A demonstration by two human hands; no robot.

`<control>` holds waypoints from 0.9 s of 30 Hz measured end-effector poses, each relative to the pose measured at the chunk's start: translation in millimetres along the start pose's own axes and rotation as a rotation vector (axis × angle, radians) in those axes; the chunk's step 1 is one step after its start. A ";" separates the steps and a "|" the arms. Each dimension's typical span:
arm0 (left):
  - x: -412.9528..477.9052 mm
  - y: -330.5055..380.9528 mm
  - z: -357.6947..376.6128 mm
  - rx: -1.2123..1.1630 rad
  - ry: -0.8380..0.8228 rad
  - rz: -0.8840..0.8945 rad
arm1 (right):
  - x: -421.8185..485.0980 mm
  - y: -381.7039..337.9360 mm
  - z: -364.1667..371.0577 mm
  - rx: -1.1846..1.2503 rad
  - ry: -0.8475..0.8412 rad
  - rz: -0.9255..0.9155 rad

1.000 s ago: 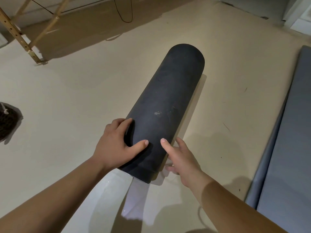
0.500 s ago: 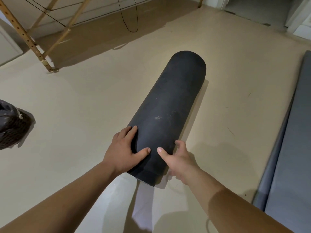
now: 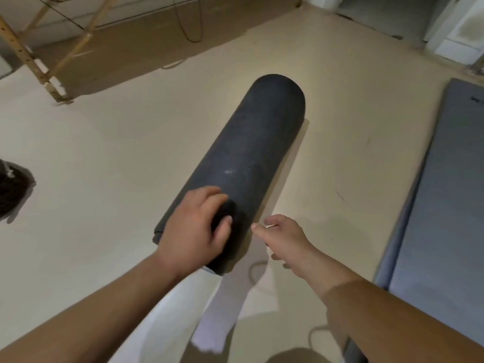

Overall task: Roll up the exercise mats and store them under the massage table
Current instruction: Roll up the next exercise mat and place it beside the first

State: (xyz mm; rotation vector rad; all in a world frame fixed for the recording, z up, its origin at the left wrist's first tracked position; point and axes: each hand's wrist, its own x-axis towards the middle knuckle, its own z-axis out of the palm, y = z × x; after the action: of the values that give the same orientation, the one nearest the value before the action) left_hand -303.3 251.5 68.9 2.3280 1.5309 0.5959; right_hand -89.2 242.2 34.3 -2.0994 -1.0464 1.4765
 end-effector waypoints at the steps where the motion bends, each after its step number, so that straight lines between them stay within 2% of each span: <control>1: -2.6 16.4 10.7 -0.041 -0.020 0.088 | -5.3 5.9 -9.1 -0.054 0.008 -0.021; 3: -9.1 45.3 37.1 -0.126 -0.124 0.180 | -13.7 23.0 -28.5 -0.165 0.009 -0.052; 6: -13.8 94.2 88.2 -0.200 -0.310 0.249 | -32.6 67.2 -80.8 -0.271 0.032 -0.006; 9: -17.7 137.1 137.2 -0.151 -0.505 0.258 | -59.0 112.1 -130.0 -0.285 0.129 0.054; 11: -32.2 168.8 159.0 -0.112 -0.696 0.301 | -79.9 149.6 -153.3 -0.254 0.174 0.104; 13: -55.4 198.1 177.1 -0.102 -0.821 0.418 | -98.5 193.6 -168.6 -0.257 0.204 0.150; 16: -76.1 223.2 216.1 -0.015 -0.841 0.606 | -108.1 249.4 -181.7 -0.286 0.241 0.192; 19: -109.3 241.4 263.0 0.084 -0.828 0.776 | -127.8 301.0 -186.5 -0.330 0.184 0.197; 24: -117.9 256.5 301.3 0.386 -0.759 0.965 | -171.9 357.6 -201.2 -0.517 0.072 0.156; 27: -124.5 266.6 307.7 0.693 -0.692 1.053 | -211.0 380.9 -214.4 -0.573 0.035 0.113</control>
State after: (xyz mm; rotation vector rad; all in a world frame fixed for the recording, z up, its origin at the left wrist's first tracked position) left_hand 16.8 27.6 -100.3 3.2305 0.0981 -0.6580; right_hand 207.1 -140.6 0.1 -2.5906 -1.4958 1.2848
